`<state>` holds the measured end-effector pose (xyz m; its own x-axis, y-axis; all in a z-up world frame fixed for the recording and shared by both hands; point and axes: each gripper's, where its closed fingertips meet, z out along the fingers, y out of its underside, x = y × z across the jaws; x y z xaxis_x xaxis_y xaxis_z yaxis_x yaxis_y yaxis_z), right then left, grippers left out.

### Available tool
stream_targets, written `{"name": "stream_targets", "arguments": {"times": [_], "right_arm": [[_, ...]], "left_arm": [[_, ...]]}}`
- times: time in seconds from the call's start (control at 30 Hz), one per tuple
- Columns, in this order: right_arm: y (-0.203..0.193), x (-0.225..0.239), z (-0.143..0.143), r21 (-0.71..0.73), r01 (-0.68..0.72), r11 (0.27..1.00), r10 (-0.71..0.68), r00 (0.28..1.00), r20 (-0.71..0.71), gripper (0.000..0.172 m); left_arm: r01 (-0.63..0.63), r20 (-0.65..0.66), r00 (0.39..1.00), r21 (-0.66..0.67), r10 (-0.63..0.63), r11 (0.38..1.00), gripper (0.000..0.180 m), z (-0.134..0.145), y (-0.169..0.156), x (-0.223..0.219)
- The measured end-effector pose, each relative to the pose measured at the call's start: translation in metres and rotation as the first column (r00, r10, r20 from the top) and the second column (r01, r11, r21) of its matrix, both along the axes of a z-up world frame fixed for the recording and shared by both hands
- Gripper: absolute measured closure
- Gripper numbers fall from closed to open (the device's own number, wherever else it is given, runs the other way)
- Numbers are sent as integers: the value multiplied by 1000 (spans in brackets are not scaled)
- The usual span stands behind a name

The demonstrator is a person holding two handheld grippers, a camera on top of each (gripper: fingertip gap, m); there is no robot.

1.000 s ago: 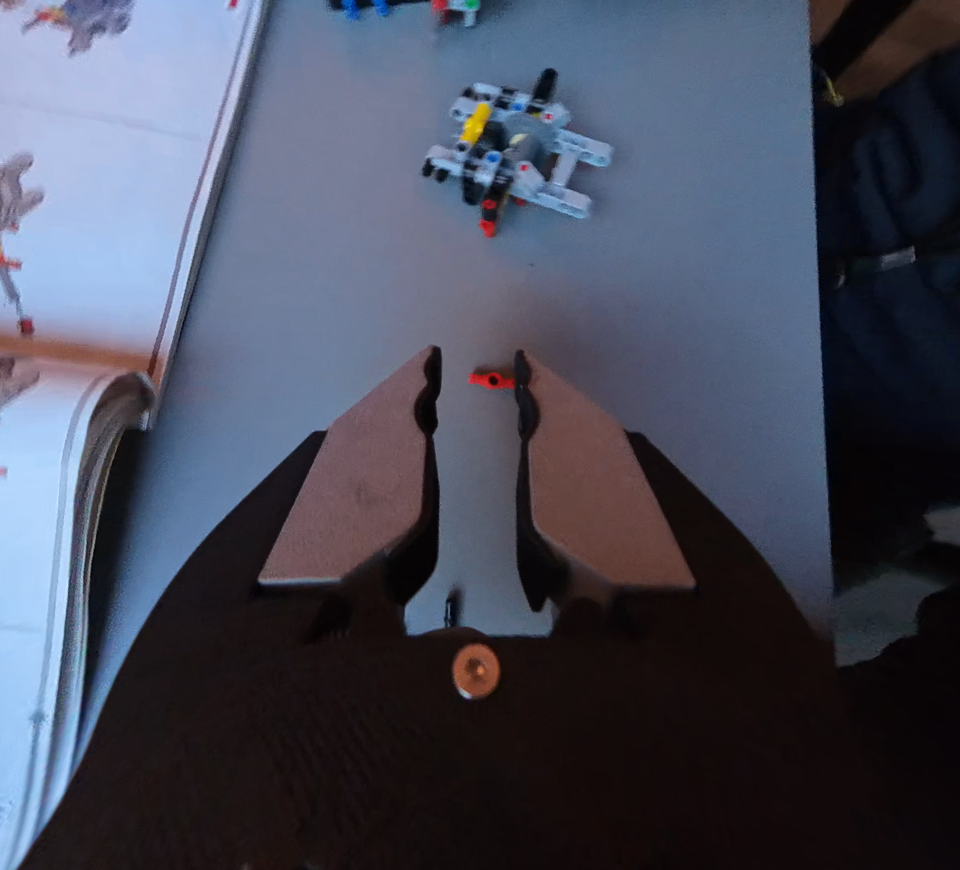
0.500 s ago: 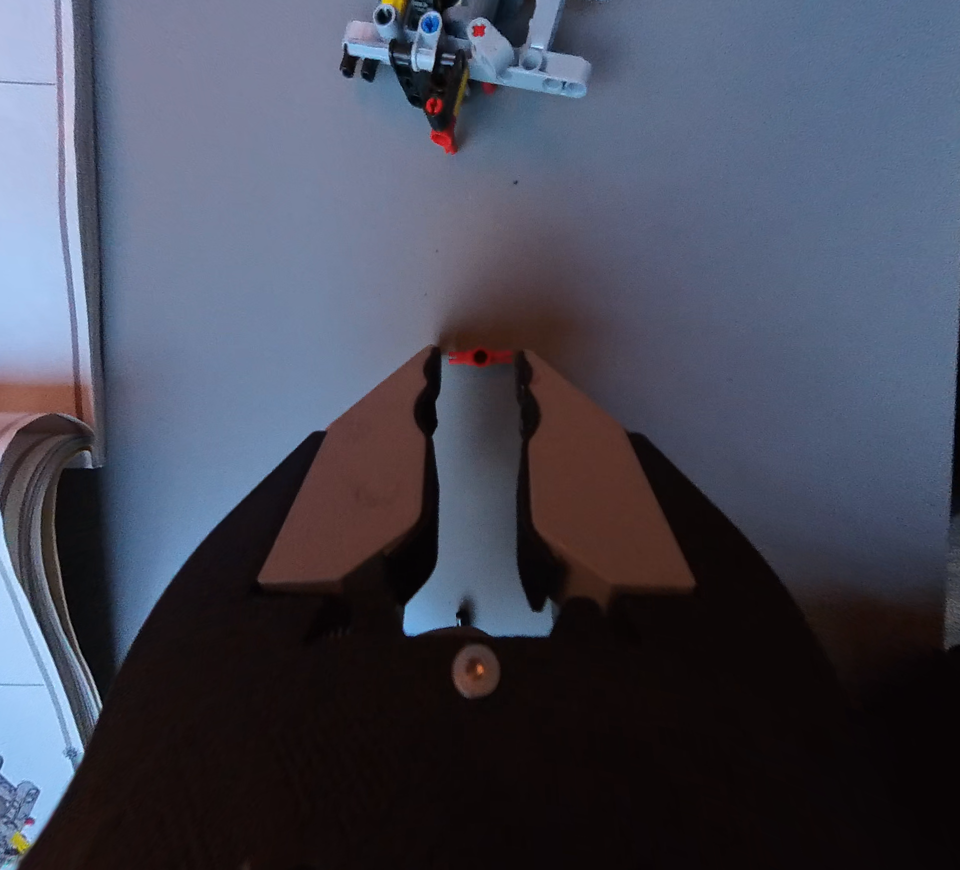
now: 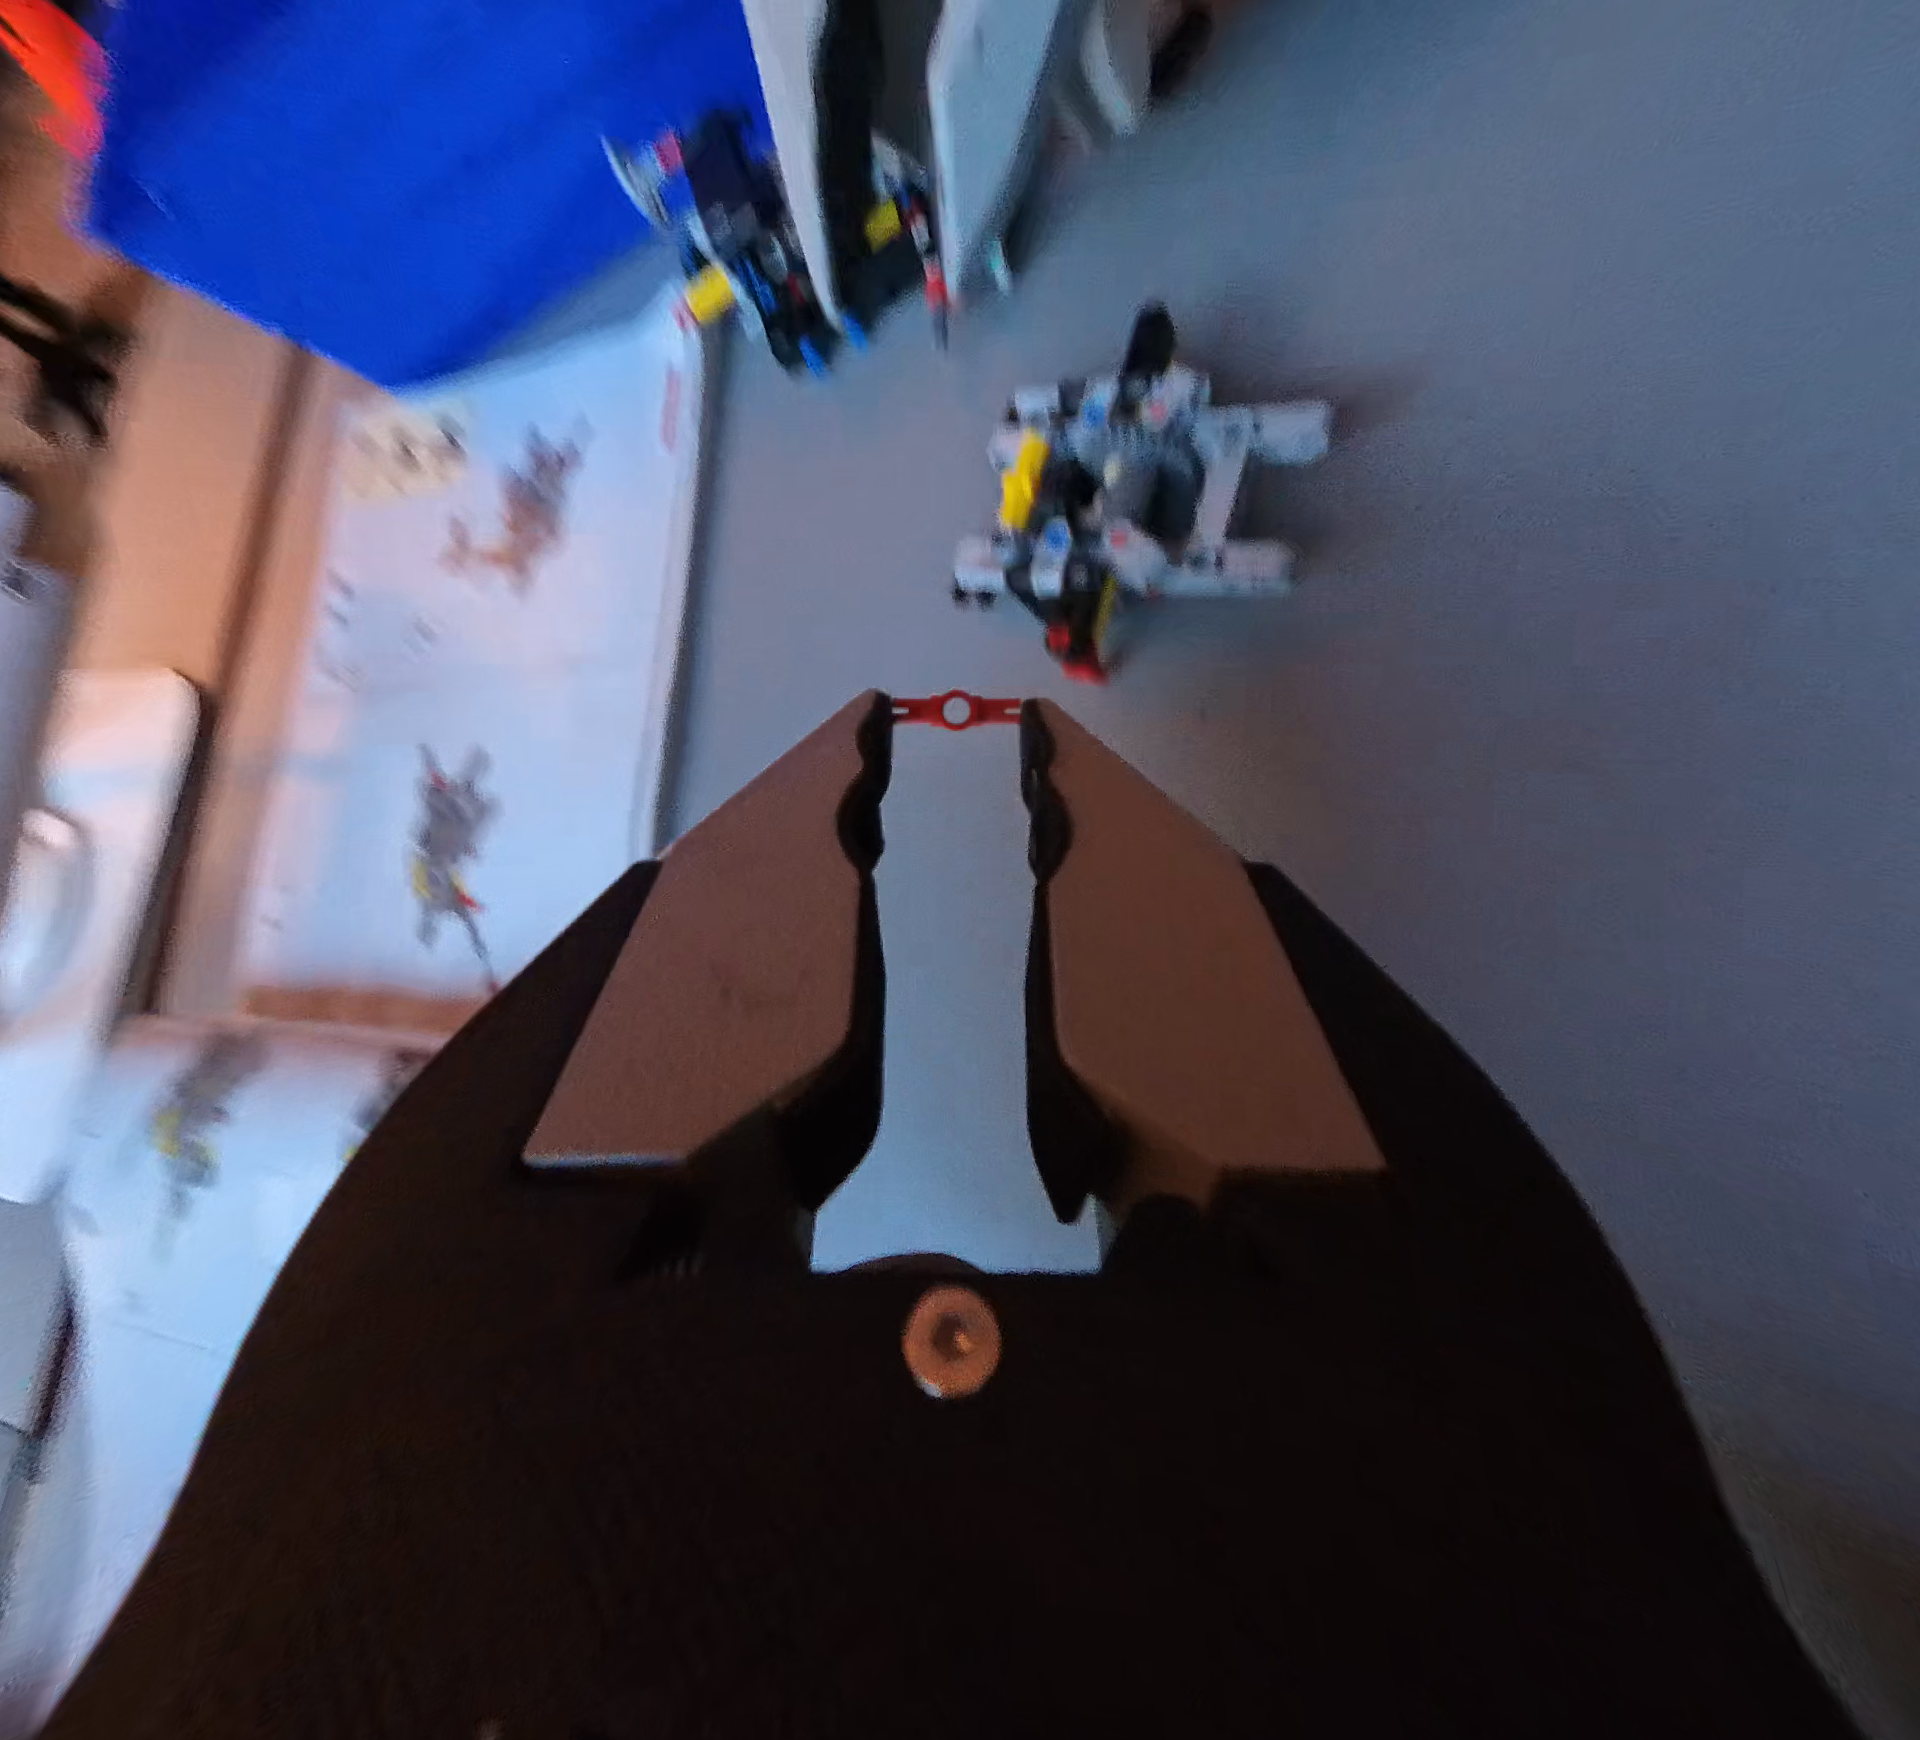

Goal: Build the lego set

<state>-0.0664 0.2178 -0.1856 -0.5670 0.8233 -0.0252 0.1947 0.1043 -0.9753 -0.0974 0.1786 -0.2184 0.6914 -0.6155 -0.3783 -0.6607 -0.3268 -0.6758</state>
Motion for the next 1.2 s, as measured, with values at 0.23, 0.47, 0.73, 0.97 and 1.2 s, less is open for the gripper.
{"name": "stream_targets", "arguments": {"times": [0.23, 0.47, 0.73, 0.97, 1.2], "right_arm": [[-22, 9, 11, -262, -134, 956, 157, 985, 68, 157], [-29, 28, 47, -609, -324, 724, 408, 913, -1, 165], [-50, 45, 56, -701, -430, 570, 571, 820, -38, 167], [-50, 46, 58, -727, -431, 534, 590, 806, -45, 167], [-42, 40, 54, -686, -396, 611, 527, 849, -21, 168]], "left_arm": [[88, -136, 990, 402, -35, 911, 158, 47, 18, 33], [137, -54, 990, 577, -129, 805, 159, 89, 7, 66], [172, -36, 981, 606, -189, 776, 159, 91, 4, 85], [177, -48, 981, 612, -188, 771, 158, 90, 3, 86], [165, -81, 986, 600, -145, 783, 159, 83, 9, 81]]}}
